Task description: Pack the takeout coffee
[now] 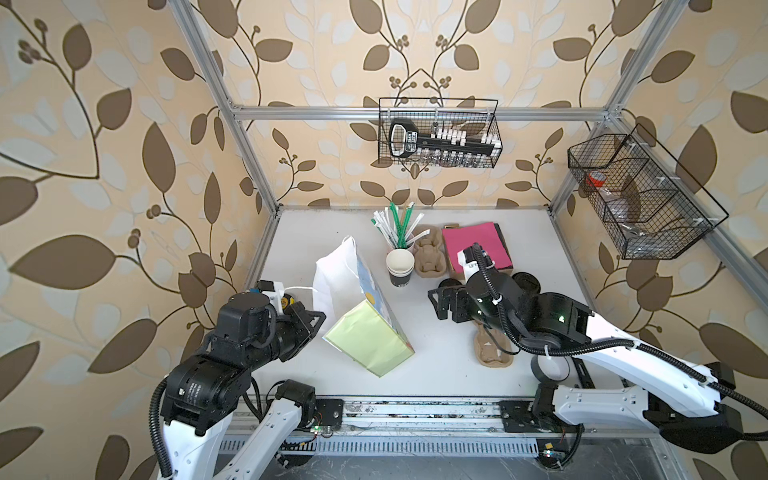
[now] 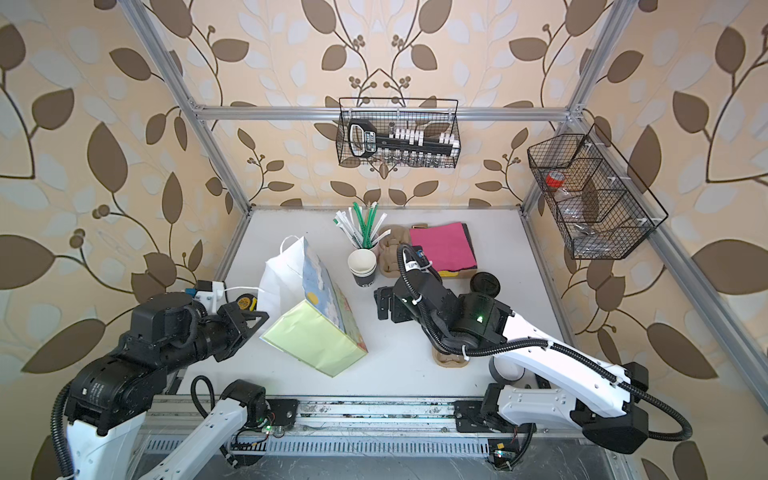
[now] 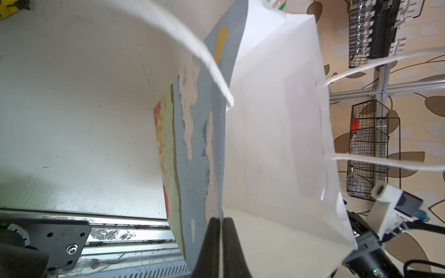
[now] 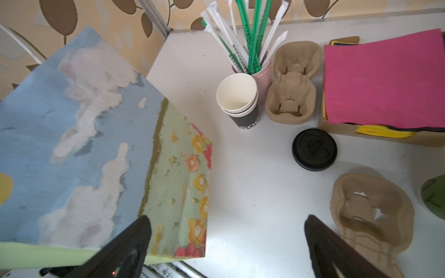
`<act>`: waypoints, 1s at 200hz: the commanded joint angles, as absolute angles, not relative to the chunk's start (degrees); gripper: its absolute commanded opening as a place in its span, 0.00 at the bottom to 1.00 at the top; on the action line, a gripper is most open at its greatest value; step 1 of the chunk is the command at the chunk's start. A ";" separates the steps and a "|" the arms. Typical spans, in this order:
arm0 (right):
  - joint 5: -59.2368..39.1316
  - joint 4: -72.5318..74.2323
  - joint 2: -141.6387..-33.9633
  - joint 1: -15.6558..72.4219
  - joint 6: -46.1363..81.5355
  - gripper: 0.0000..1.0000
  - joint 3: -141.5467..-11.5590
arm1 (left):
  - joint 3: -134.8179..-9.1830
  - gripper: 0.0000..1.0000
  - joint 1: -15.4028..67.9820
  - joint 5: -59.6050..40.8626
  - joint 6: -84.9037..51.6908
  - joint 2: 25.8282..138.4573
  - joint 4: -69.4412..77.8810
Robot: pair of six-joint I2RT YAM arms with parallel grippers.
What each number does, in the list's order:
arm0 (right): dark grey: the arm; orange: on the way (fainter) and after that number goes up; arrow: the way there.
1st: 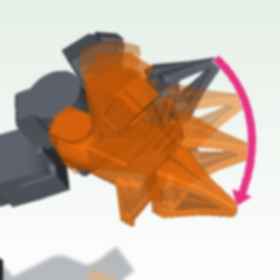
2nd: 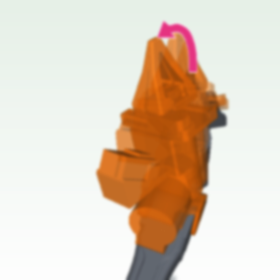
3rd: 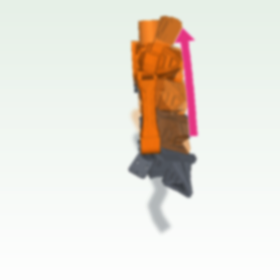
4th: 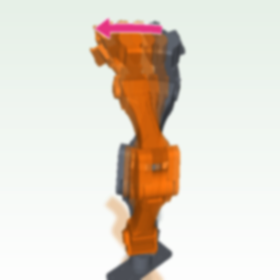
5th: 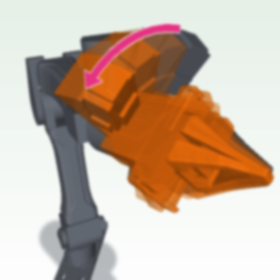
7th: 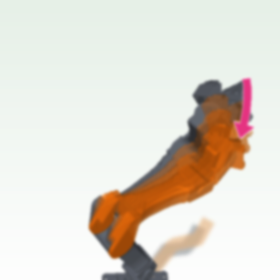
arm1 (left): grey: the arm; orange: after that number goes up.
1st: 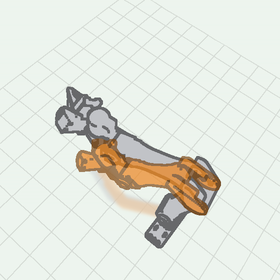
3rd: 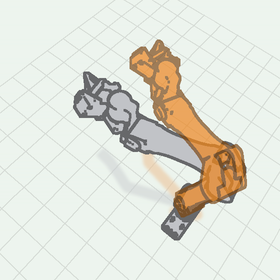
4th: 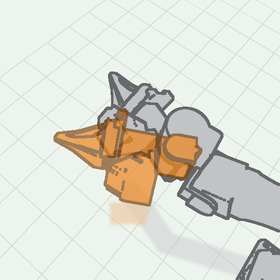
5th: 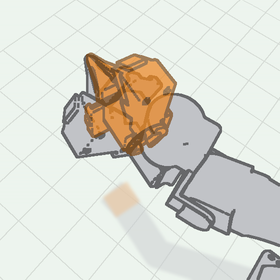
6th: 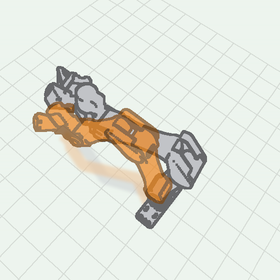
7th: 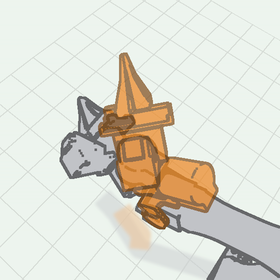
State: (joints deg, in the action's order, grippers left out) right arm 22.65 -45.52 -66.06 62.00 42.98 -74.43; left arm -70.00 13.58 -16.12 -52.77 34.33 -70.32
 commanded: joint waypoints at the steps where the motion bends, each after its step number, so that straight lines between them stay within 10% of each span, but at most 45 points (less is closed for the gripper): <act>1: 20.38 -44.20 -69.47 64.96 42.82 1.00 -80.87 | -67.70 0.00 14.15 -16.63 -52.24 33.52 -70.16; 157: 26.95 -54.10 -90.22 74.93 43.80 0.87 -102.07 | -59.75 0.00 14.15 -14.96 -50.01 32.96 -67.03; 200: 27.58 -53.76 -90.53 75.71 46.29 0.84 -98.82 | -61.08 0.14 14.15 -15.41 -49.66 34.42 -65.38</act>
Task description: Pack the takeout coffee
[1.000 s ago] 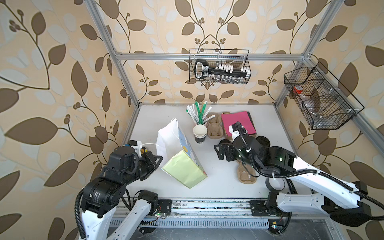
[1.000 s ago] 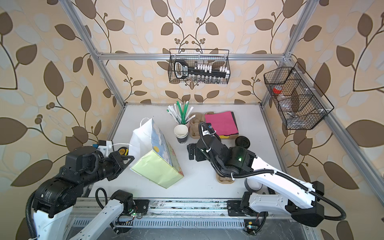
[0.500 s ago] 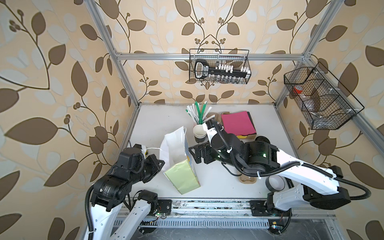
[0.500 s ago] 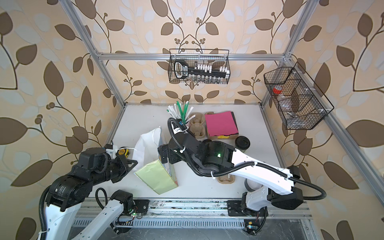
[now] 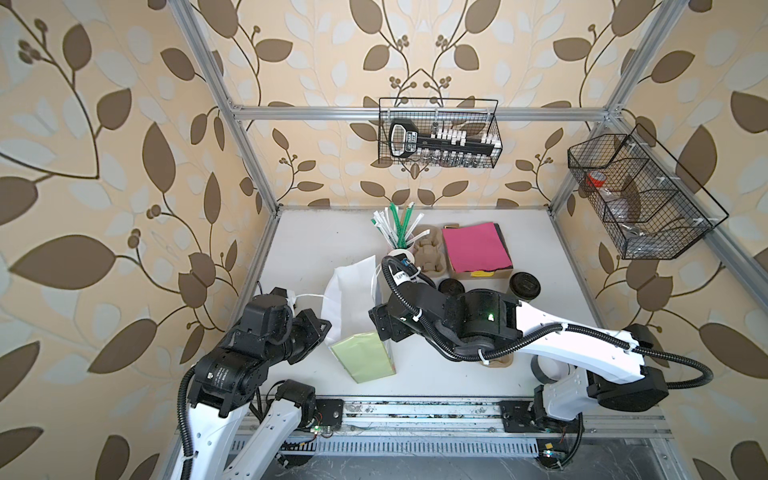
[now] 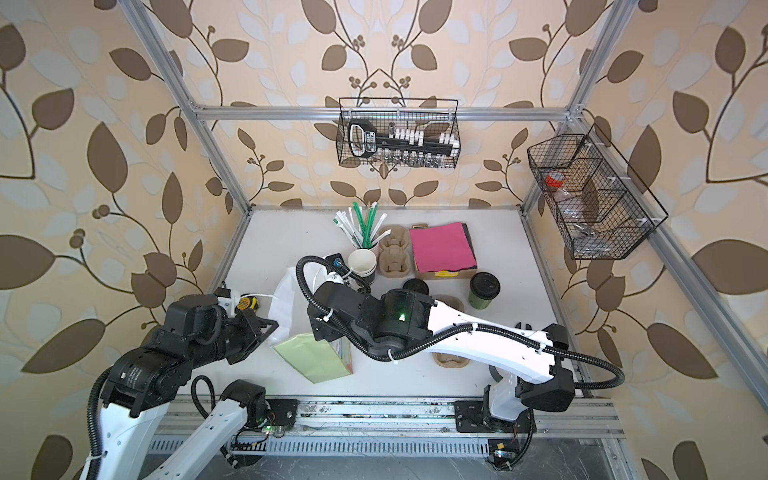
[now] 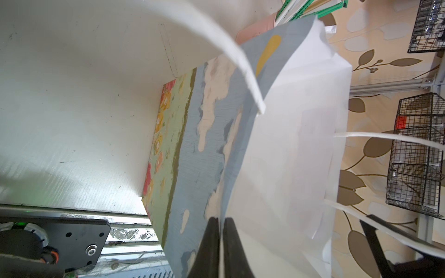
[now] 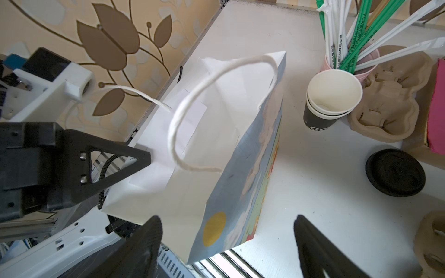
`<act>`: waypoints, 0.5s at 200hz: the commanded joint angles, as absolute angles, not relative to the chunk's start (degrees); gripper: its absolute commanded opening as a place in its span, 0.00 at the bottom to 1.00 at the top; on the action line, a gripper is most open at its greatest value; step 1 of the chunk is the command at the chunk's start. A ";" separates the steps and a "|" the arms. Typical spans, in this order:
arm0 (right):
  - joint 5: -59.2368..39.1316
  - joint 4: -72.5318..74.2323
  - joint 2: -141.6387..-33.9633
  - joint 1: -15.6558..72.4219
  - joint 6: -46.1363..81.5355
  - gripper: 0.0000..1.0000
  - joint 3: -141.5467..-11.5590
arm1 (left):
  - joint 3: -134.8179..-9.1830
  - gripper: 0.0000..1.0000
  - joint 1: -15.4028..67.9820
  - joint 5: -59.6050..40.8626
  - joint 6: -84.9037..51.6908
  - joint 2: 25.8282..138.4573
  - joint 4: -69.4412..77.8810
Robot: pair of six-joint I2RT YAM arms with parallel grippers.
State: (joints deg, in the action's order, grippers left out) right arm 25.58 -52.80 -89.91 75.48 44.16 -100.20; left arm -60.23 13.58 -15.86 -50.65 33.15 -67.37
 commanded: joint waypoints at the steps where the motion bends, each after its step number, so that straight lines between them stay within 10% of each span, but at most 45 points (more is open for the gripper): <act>1: 27.54 -53.64 -90.53 75.69 46.31 0.84 -98.72 | -61.08 0.15 14.15 -15.44 -49.70 34.44 -65.34; 100: 27.37 -52.49 -94.73 76.23 46.44 0.77 -98.55 | -62.77 0.38 14.19 -15.74 -49.39 37.06 -61.70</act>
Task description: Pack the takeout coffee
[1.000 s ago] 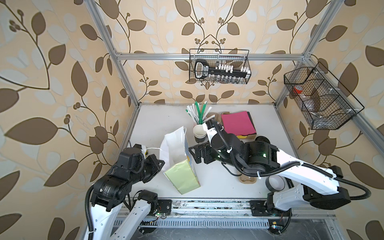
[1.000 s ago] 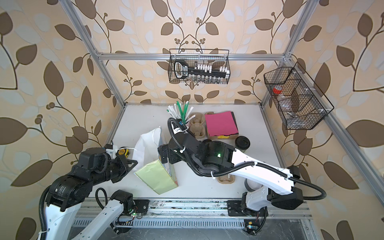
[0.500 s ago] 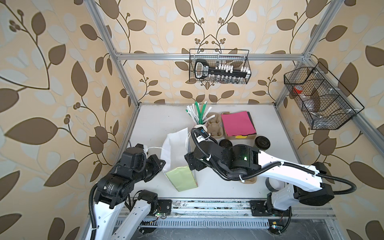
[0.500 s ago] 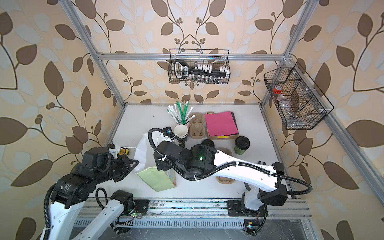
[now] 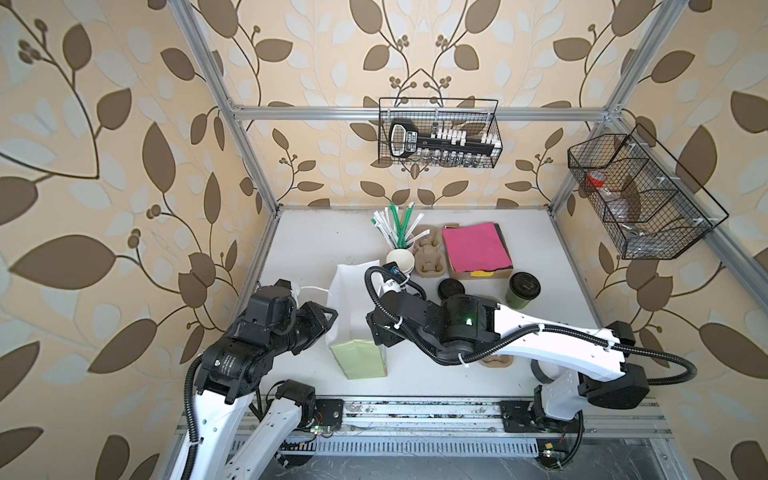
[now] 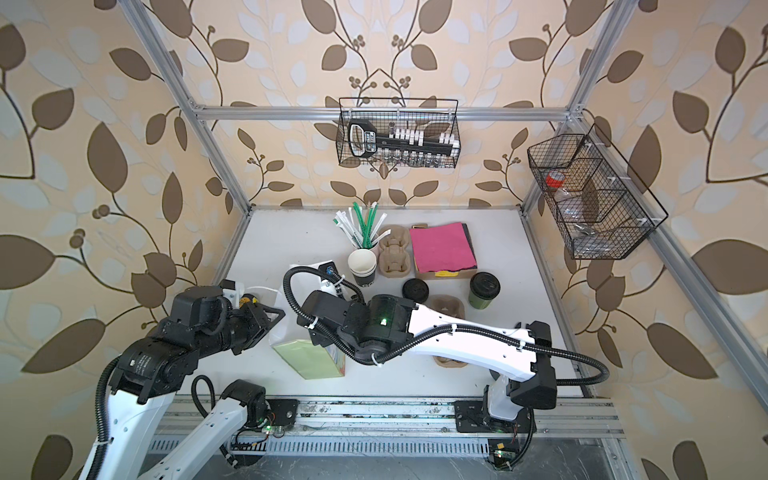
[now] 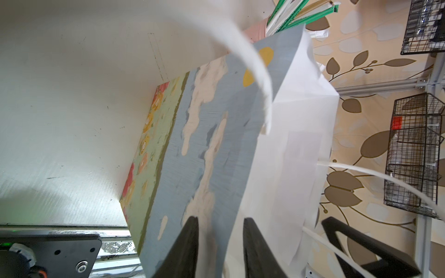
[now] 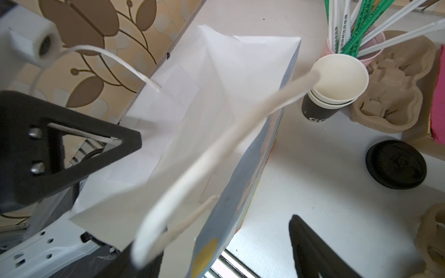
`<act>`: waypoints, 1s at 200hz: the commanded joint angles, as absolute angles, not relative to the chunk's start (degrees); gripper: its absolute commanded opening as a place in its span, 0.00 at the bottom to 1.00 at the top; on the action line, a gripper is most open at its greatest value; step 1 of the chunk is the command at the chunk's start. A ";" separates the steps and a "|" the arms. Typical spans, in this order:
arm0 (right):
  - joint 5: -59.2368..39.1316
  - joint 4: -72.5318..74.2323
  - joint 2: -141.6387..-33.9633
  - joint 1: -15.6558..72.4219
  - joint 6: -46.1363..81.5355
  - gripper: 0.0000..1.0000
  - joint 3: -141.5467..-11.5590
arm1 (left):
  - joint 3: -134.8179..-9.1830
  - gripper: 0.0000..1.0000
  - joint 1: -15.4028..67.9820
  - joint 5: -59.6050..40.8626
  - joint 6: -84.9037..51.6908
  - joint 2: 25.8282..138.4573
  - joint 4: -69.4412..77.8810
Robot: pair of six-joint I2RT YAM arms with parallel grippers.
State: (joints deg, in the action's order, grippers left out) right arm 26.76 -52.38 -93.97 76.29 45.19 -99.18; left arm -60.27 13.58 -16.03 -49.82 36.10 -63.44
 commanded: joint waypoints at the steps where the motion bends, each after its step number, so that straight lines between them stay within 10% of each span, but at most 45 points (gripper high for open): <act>1: 27.31 -52.48 -94.78 76.17 46.47 0.77 -98.54 | -62.85 0.38 14.21 -15.74 -49.39 37.08 -61.66; 114: 25.51 -56.87 -98.88 71.84 45.19 0.42 -102.31 | -76.42 0.60 14.21 -4.08 -36.12 42.94 -62.56; 200: 27.52 -60.88 -95.83 70.16 44.58 0.41 -102.74 | -79.29 0.61 14.23 4.44 -32.17 42.98 -62.52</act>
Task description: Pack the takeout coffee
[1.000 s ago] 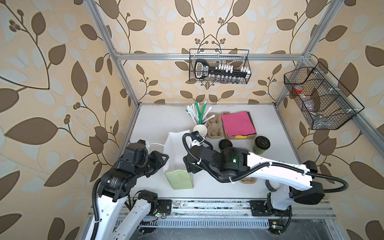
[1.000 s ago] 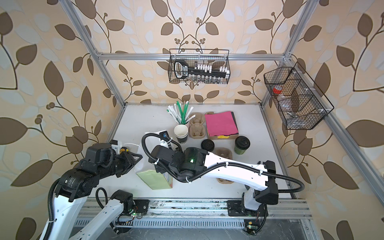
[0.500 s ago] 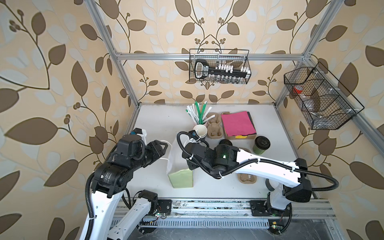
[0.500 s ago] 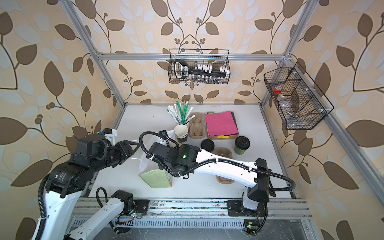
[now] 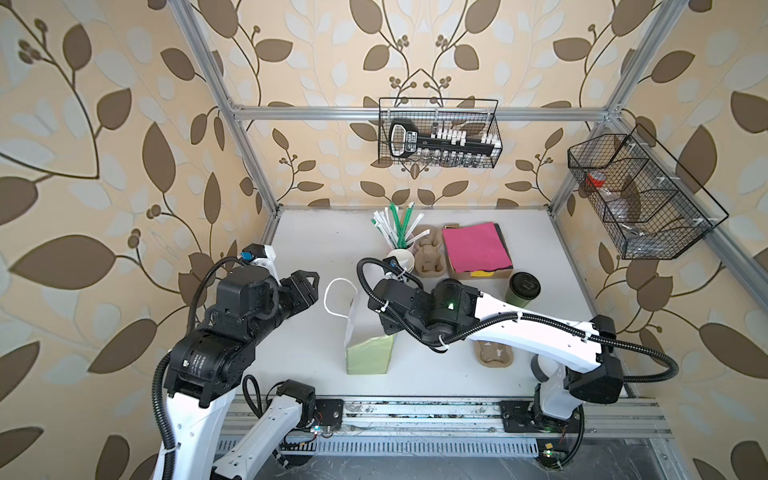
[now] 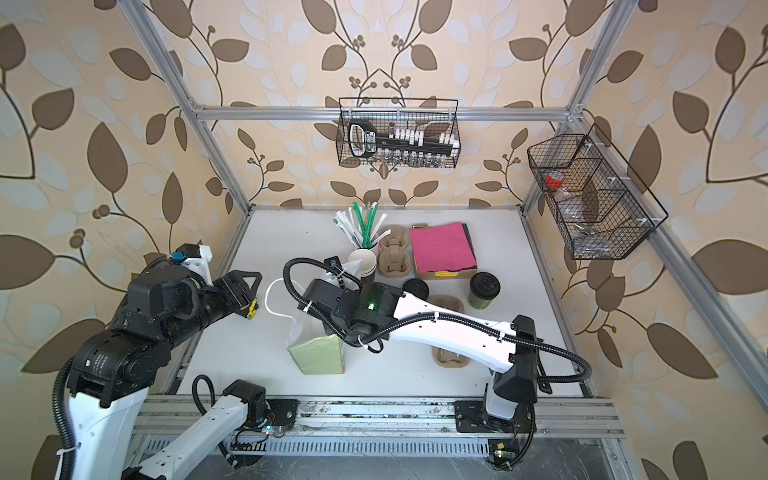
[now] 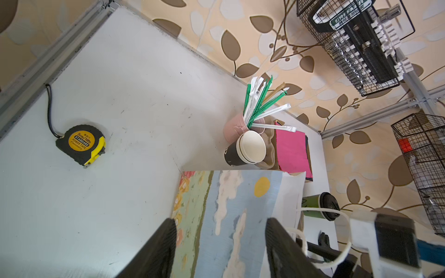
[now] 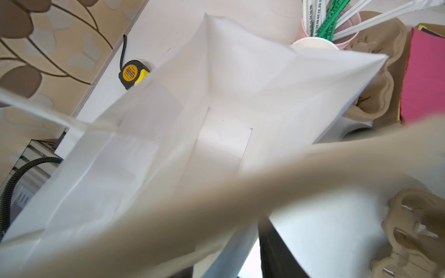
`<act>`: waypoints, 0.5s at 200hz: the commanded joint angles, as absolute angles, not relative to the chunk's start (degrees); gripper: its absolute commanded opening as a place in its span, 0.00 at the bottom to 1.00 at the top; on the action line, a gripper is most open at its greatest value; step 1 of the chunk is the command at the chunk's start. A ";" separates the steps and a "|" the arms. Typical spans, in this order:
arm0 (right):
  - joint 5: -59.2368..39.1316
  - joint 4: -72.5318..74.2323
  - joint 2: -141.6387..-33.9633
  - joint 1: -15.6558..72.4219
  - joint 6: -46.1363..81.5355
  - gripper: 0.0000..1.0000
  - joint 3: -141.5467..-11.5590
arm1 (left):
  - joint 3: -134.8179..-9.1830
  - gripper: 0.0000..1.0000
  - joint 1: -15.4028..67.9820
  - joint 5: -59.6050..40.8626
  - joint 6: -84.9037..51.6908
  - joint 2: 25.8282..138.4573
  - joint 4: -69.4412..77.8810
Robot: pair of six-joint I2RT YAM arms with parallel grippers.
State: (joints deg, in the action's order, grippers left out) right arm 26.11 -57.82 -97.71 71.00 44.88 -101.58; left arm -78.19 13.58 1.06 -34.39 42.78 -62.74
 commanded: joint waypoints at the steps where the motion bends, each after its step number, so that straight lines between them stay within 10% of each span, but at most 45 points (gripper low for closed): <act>1: 27.52 -60.90 -95.86 70.15 44.66 0.40 -102.74 | -79.28 0.61 14.24 4.50 -32.17 42.98 -62.51; 100: 26.24 -62.90 -96.02 68.21 42.88 0.27 -104.05 | -77.38 0.61 14.20 5.16 -31.97 42.25 -61.38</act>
